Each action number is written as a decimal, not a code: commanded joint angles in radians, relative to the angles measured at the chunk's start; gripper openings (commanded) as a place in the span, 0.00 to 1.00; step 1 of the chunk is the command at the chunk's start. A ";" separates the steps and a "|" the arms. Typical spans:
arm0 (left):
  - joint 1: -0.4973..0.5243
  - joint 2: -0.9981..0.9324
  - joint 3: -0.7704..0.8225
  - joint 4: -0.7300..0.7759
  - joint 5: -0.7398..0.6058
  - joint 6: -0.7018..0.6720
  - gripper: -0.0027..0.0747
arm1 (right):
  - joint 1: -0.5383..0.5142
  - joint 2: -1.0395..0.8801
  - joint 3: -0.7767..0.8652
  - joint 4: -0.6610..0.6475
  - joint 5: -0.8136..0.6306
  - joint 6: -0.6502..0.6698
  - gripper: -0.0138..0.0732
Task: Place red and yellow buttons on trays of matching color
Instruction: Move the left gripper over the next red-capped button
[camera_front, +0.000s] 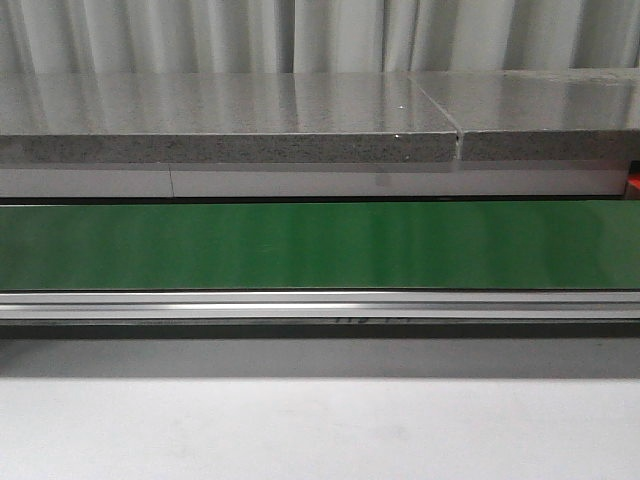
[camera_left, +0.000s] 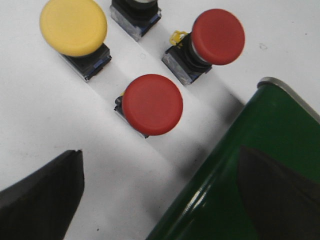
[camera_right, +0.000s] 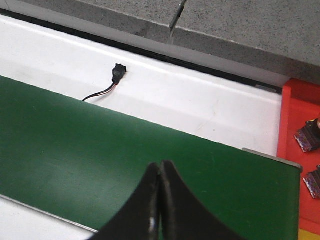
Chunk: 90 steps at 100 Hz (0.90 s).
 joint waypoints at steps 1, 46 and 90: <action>0.004 -0.008 -0.032 -0.009 -0.073 -0.009 0.84 | 0.002 -0.018 -0.037 0.011 -0.056 -0.009 0.08; 0.004 0.147 -0.111 -0.009 -0.094 -0.011 0.84 | 0.002 -0.018 -0.037 0.011 -0.056 -0.009 0.08; 0.004 0.160 -0.125 -0.009 -0.114 -0.011 0.61 | 0.002 -0.018 -0.037 0.011 -0.056 -0.009 0.08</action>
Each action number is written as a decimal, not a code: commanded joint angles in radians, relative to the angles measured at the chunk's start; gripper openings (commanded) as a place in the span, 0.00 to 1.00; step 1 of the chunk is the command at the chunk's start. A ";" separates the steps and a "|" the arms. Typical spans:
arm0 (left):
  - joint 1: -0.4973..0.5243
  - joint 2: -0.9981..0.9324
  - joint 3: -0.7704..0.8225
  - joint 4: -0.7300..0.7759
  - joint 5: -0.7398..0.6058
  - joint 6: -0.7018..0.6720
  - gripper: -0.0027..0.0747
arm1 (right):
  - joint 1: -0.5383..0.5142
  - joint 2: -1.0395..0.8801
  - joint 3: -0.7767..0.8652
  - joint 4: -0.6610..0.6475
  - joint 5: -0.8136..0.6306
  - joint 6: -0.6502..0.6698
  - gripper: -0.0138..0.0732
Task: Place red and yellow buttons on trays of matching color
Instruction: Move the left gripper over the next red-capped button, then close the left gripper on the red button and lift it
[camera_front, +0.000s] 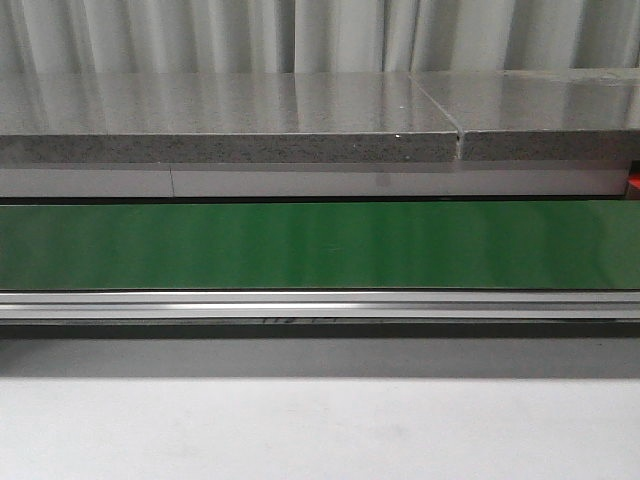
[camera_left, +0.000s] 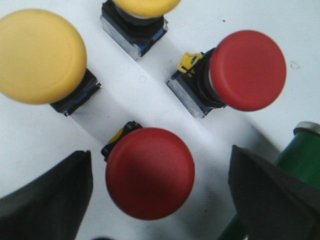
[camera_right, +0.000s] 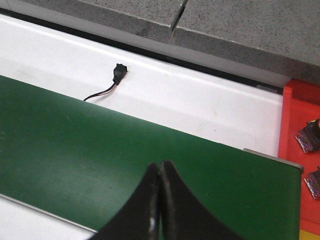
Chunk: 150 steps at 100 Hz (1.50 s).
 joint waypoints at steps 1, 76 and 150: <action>0.004 -0.042 -0.029 -0.009 -0.045 -0.009 0.59 | 0.002 -0.018 -0.037 0.011 -0.056 -0.009 0.08; 0.001 -0.186 -0.029 0.002 0.056 0.022 0.01 | 0.002 -0.018 -0.037 0.011 -0.056 -0.009 0.08; -0.062 -0.338 -0.029 -0.322 0.213 0.385 0.01 | 0.002 -0.018 -0.037 0.011 -0.056 -0.009 0.08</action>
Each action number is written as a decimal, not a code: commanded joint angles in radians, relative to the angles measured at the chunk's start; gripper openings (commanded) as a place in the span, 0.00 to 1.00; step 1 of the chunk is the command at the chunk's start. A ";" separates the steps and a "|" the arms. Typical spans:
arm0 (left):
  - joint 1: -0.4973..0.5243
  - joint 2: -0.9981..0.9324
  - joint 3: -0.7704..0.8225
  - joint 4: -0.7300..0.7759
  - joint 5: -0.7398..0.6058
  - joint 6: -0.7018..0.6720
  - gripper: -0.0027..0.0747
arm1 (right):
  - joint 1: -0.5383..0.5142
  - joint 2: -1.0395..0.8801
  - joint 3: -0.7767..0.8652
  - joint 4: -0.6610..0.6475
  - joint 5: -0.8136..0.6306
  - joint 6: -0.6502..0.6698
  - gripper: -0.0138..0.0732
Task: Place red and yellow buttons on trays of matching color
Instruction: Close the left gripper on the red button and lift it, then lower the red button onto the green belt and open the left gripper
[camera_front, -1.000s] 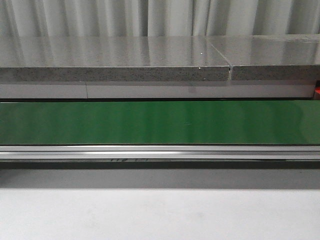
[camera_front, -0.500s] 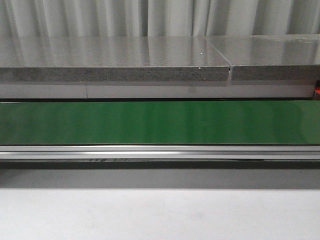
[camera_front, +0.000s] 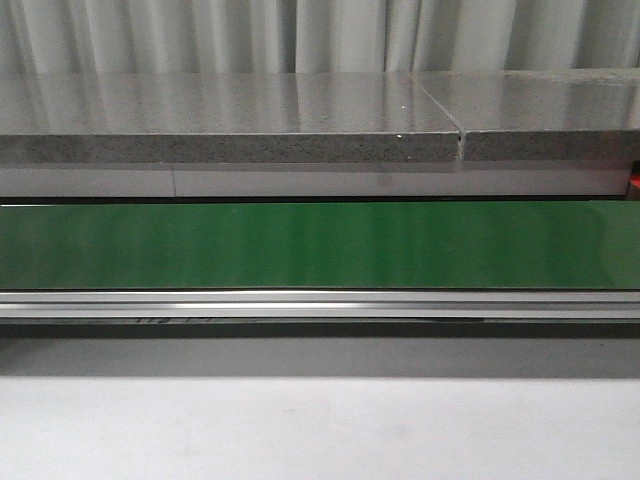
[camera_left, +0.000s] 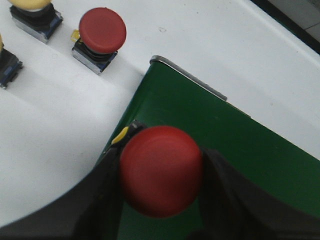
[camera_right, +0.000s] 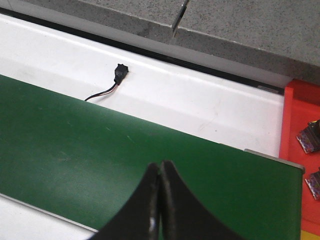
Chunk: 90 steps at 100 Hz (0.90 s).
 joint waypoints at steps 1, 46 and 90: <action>-0.033 -0.040 -0.028 -0.037 -0.042 0.031 0.01 | 0.002 -0.018 -0.037 0.011 -0.056 -0.009 0.08; -0.097 -0.011 -0.021 -0.033 -0.034 0.053 0.01 | 0.002 -0.018 -0.037 0.011 -0.056 -0.009 0.08; -0.097 0.038 -0.021 -0.011 0.010 0.059 0.03 | 0.002 -0.018 -0.037 0.011 -0.056 -0.009 0.08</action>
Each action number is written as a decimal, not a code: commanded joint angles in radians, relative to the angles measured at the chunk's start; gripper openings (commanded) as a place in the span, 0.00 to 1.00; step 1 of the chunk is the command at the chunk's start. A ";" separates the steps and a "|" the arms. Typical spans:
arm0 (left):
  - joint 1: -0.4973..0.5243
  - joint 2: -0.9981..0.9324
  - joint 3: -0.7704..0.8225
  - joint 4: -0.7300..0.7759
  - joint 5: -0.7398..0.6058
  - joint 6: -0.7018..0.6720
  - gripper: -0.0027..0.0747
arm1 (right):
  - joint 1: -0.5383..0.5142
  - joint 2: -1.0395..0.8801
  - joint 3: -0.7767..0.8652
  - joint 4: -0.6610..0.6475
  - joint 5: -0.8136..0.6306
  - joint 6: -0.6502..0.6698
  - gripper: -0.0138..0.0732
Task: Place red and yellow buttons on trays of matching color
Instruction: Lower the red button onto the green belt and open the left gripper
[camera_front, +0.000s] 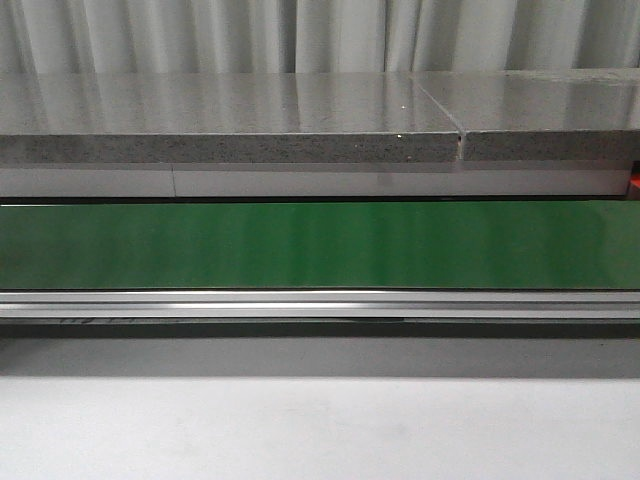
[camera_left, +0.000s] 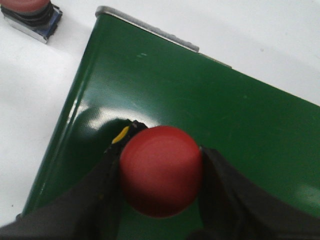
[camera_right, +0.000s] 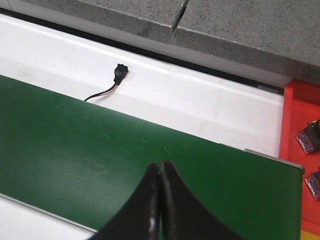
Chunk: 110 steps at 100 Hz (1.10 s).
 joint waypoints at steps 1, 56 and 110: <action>-0.007 -0.025 -0.024 -0.015 -0.021 0.006 0.03 | 0.002 -0.018 -0.037 0.011 -0.056 -0.009 0.08; -0.039 -0.043 -0.062 -0.042 0.018 0.056 0.90 | 0.002 -0.018 -0.037 0.011 -0.056 -0.009 0.08; -0.012 -0.090 -0.198 0.001 0.022 0.056 0.90 | 0.002 -0.018 -0.037 0.011 -0.056 -0.009 0.08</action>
